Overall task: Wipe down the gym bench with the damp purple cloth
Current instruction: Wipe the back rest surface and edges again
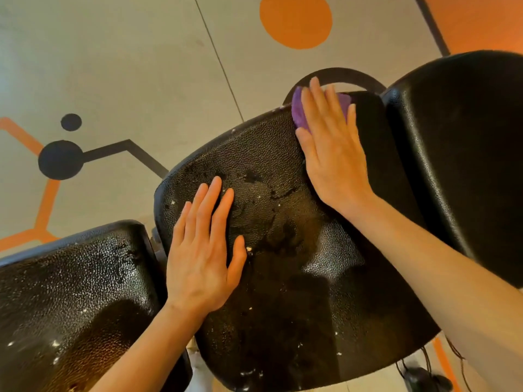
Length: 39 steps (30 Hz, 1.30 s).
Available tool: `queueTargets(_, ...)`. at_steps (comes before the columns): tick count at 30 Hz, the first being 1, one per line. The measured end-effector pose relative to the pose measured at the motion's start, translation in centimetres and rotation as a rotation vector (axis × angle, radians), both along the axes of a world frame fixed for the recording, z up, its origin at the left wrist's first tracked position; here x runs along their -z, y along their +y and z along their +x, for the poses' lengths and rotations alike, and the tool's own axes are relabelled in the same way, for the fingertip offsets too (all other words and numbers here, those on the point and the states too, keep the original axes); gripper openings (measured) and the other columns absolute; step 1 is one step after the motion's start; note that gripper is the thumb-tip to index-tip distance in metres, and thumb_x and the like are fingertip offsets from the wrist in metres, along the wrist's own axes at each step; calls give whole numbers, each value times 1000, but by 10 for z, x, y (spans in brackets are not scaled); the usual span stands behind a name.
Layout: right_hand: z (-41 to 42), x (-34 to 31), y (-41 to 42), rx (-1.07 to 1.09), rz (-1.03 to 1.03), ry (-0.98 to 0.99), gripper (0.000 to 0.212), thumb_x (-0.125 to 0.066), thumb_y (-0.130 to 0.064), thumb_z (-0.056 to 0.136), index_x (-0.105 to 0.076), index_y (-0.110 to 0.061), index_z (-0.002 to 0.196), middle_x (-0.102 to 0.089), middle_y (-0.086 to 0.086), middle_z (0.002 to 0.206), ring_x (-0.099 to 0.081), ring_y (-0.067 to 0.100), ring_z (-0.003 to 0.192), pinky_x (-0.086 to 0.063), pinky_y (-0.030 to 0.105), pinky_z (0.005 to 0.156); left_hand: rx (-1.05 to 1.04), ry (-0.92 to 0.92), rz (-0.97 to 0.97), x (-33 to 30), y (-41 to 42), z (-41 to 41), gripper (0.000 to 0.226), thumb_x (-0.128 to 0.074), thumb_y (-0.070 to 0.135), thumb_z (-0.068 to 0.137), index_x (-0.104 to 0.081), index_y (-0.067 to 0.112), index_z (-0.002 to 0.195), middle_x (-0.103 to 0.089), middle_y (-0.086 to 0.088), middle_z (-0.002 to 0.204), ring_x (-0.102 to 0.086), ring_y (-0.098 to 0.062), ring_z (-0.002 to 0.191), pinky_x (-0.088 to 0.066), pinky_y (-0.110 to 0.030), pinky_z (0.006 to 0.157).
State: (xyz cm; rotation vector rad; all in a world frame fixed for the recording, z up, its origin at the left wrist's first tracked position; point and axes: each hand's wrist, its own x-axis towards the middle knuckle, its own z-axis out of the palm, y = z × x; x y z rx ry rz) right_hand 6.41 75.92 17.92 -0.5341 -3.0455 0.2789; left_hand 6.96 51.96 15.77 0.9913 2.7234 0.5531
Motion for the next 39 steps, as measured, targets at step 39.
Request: queueTargets(39,70,5,-70,-380,138,-131,55,-22,-35,103,-15,-12,153,-11,5,161,-7,21,149,-10,44,121,-8,76,14,2,-2,6,64,-41,36,98,-23,12,154,-14,-6,164,-8,-21,153,-8,-38,125)
